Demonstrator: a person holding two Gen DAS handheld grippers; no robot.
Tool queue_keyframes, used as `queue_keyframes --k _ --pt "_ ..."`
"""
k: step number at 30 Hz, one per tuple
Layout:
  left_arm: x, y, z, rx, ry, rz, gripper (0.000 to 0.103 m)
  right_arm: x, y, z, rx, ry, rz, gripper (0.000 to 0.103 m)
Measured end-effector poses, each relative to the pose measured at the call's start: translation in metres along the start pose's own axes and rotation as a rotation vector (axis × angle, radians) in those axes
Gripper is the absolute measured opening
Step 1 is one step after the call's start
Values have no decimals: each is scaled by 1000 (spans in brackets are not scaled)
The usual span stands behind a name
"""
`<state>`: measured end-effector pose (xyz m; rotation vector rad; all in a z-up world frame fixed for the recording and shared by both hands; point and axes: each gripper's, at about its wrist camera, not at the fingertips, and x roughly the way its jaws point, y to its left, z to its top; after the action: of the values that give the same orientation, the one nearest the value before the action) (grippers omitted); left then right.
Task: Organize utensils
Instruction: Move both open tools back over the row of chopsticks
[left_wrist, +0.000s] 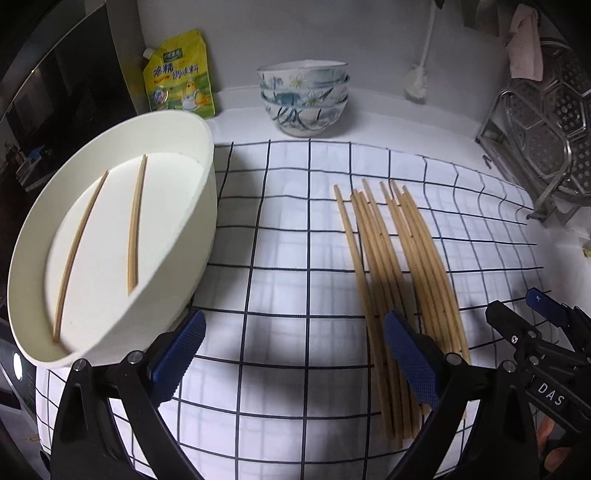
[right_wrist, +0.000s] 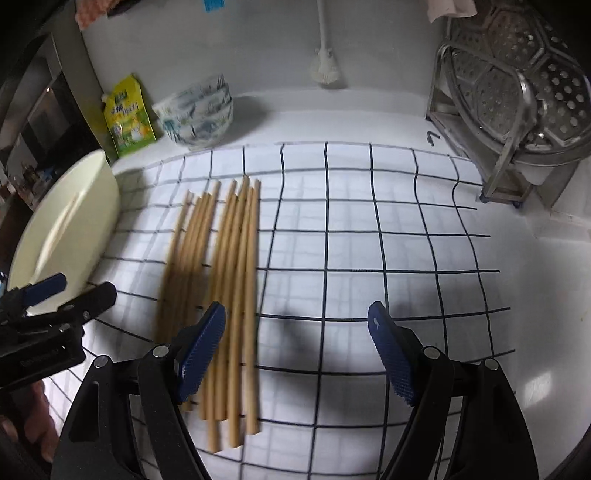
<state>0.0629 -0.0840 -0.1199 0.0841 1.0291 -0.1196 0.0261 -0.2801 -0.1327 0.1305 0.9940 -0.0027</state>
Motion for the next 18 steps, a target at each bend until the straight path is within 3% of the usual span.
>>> queue_keyframes --k 5,18 --pt "12 -4 -7 -6 0 27 95 19 3 -3 -25 43 13 76" --pt "28 -14 -10 2 48 40 95 39 7 -8 -73 64 -59 76"
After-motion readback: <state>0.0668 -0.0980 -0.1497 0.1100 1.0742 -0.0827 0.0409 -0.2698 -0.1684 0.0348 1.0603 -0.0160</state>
